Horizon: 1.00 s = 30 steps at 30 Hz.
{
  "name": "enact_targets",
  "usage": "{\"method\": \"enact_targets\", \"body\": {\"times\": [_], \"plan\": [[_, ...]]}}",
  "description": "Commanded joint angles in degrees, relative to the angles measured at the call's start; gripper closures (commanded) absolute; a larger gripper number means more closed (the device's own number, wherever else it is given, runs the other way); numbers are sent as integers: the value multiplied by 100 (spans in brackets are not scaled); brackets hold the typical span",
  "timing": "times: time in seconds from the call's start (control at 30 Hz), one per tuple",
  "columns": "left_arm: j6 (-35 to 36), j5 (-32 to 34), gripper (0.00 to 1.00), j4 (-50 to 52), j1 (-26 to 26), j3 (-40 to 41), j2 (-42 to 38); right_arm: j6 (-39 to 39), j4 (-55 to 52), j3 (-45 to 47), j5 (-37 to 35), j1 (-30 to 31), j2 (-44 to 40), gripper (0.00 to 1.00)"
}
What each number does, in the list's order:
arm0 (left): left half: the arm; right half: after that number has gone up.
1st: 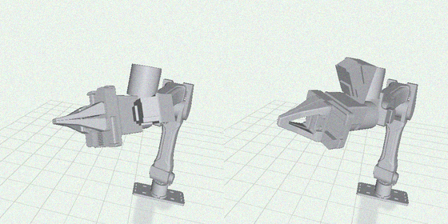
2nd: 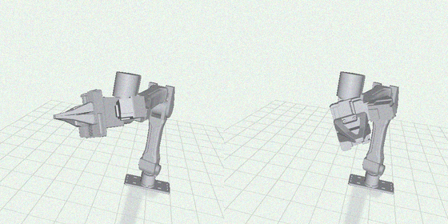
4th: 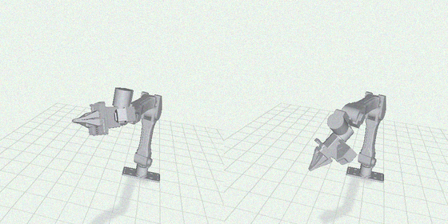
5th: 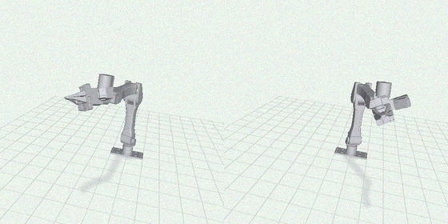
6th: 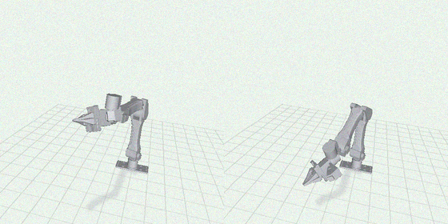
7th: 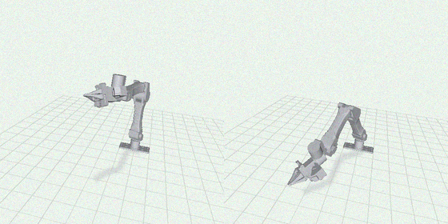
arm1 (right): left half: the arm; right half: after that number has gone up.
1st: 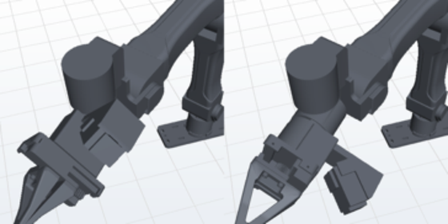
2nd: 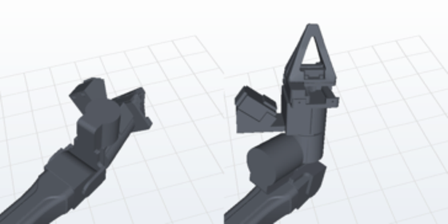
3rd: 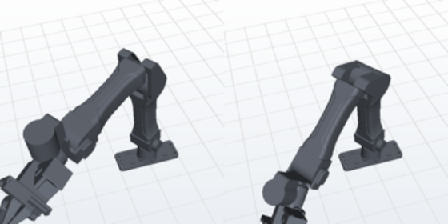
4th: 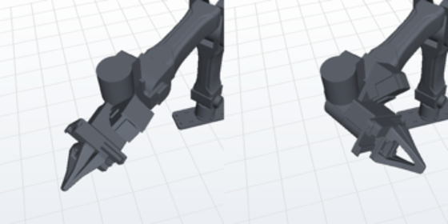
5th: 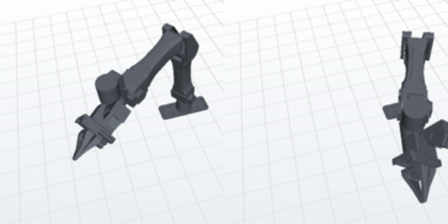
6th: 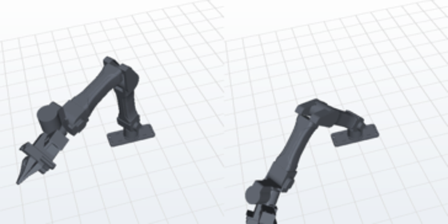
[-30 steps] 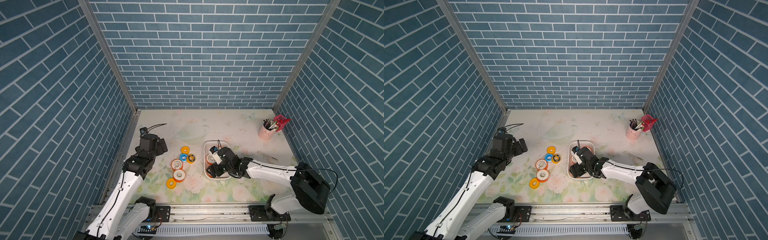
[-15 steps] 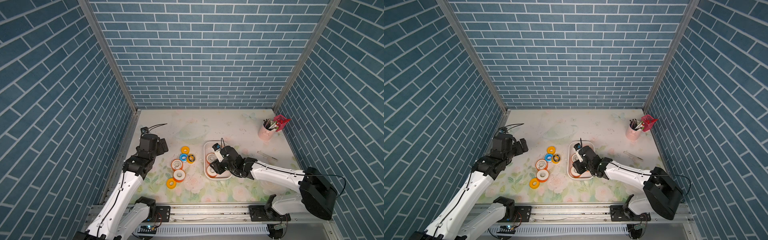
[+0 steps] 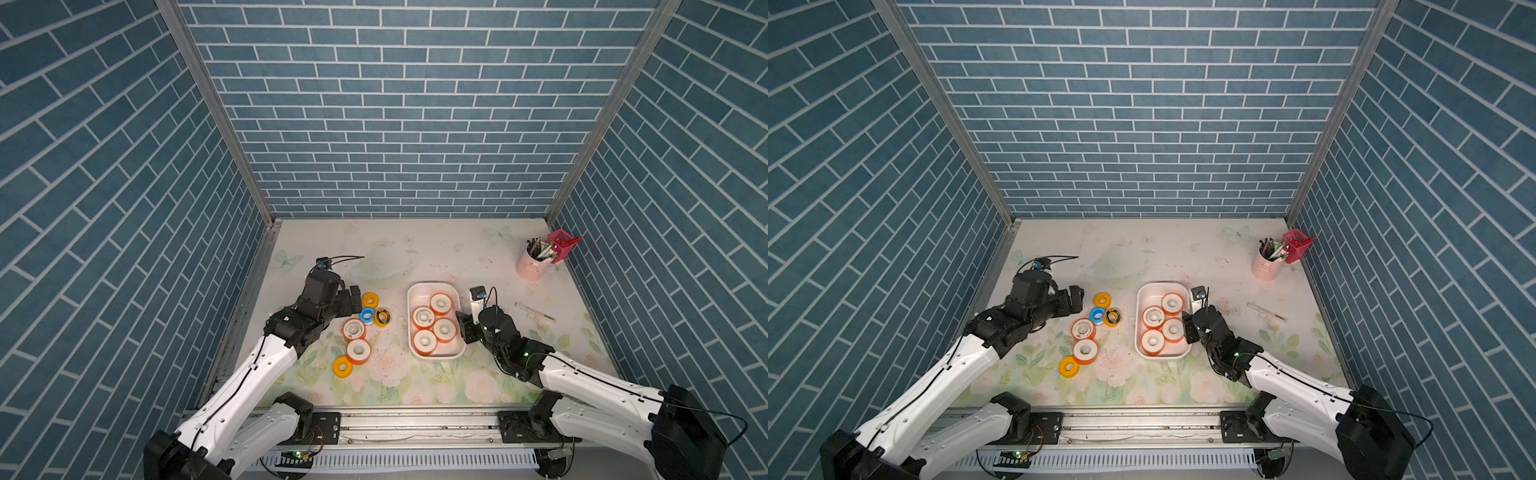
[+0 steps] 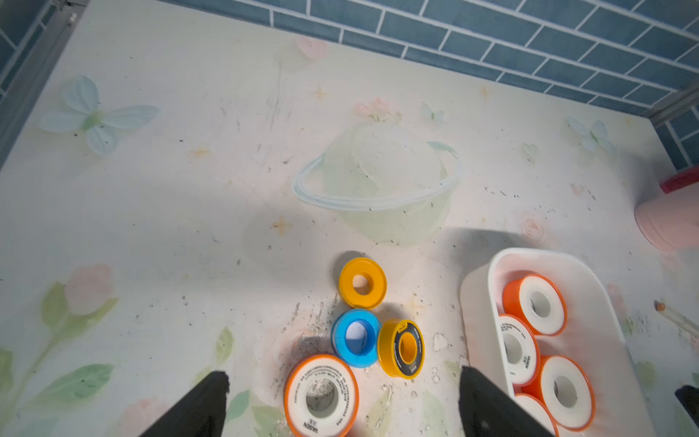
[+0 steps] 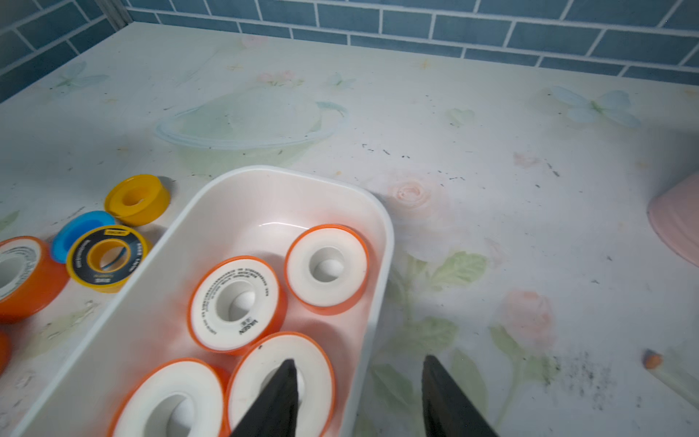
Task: Put the sealing tape into the storage box
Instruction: Place the sealing tape in the storage box, then pick up the sealing tape at the center of the board.
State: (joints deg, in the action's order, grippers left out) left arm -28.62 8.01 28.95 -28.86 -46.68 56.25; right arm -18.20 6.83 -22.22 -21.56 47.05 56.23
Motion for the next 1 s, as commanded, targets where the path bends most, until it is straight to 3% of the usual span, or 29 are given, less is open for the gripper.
{"method": "enact_targets", "body": {"times": [0.0,0.17,0.47,0.73,0.97], "plan": [[-612,590,2,292,-553,148,118,-175,252,231,-711,-38,-245,43],[-1413,984,2,368,-1321,433,386,-324,461,569,-866,-64,-450,30],[-2340,1554,1,1070,-2183,578,1255,-413,524,799,-957,-71,-766,25],[-2458,1220,1,858,-2553,707,1779,-439,539,868,-985,-83,-861,25],[-2564,1400,2,1251,-2682,528,2384,-436,546,851,-972,-88,-820,24]]}}
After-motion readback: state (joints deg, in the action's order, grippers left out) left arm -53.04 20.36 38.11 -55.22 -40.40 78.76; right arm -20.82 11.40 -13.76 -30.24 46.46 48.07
